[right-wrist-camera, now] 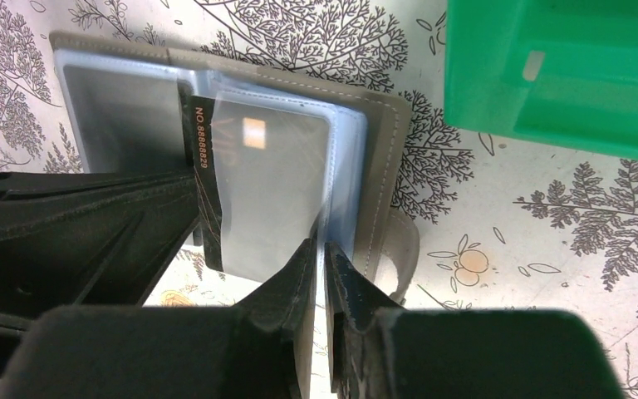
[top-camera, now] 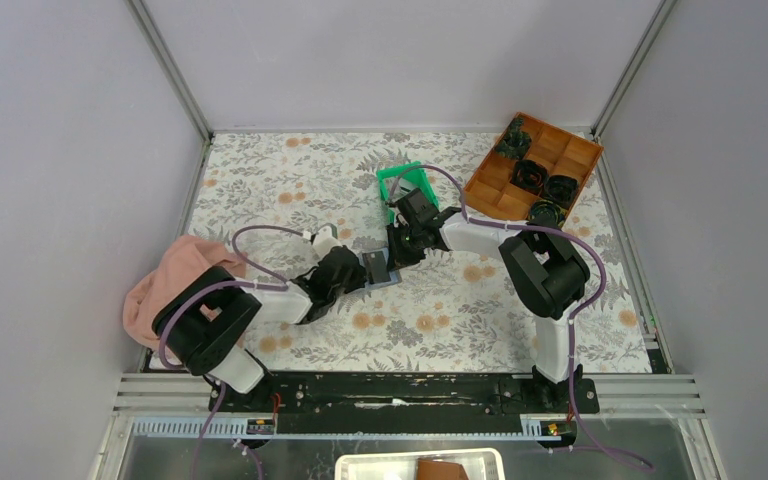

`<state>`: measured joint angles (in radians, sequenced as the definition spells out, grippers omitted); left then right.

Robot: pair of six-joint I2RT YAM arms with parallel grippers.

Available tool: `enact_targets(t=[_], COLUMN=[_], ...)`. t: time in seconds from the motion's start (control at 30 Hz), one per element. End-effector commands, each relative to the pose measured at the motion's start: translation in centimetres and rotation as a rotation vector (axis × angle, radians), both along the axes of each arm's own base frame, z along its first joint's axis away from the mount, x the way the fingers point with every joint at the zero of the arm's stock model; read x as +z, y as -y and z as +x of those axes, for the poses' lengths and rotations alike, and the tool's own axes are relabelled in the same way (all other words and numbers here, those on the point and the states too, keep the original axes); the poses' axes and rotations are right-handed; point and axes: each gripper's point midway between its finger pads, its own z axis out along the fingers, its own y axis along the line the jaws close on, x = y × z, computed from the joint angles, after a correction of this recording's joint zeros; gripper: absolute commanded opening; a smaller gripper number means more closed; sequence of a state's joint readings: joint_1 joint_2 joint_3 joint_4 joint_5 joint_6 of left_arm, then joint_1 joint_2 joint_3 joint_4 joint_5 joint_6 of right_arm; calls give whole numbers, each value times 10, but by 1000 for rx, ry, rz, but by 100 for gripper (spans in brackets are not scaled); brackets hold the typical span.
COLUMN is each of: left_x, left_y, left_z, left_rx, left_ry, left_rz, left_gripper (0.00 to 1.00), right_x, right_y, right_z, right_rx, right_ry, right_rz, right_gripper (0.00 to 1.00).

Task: Put the credit cards into the card holder
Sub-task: Insert the credit card into the card holder.

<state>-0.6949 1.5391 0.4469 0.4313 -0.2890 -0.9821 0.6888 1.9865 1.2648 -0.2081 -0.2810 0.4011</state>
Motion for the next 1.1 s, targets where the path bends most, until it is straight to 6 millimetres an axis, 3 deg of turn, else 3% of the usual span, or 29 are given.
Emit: enact_targets(t=[0.0,0.23,0.6,1.07], left_x=[-14,-25,-36,-43], left_y=[2,1,-5,-7], left_z=[-3,-6,-14,-14], left_rx=[-45,-53,-45,-59], left_ry=[-53,-103,-151,-190], left_rz=[80,111,147,206], left_gripper=[6,3,1,1], right_x=[-30,-23,7,-3], right_y=[20,19,32,43], right_z=[-21,-17,6,7], right_rx=[6,-3,-62,-71], right_ry=[-63,-42,70,65], right_rz=[-100,-94,-104,-134], right_gripper=[15,15,16,16])
